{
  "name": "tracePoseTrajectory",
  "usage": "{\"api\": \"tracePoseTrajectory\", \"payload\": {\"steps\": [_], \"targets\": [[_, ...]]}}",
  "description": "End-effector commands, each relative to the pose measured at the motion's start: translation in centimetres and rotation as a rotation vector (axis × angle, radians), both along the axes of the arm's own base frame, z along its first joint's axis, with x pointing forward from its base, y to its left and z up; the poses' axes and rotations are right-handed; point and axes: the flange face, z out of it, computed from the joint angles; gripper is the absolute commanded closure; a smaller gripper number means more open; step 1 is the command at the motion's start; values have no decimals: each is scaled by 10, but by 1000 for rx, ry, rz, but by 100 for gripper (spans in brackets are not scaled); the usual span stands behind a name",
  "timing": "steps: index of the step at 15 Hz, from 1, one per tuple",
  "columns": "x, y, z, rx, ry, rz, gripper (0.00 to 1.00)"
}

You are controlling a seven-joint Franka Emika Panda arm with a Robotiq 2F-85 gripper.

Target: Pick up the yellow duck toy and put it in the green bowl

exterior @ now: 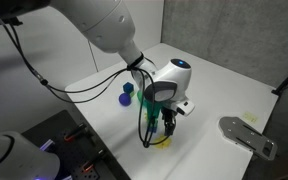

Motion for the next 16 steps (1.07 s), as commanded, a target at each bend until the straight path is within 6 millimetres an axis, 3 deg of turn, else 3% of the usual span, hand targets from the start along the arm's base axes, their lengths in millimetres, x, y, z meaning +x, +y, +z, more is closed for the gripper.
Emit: {"api": "tracePoseTrajectory", "payload": {"steps": [1, 7, 12, 13, 14, 16], "targets": [[13, -21, -41, 10, 7, 27, 0], [17, -30, -104, 42, 57, 82, 0], [18, -31, -133, 72, 82, 110, 0], [19, -32, -135, 75, 82, 111, 25], [21, -33, -136, 78, 80, 112, 25], [24, -33, -127, 86, 66, 107, 43]]}}
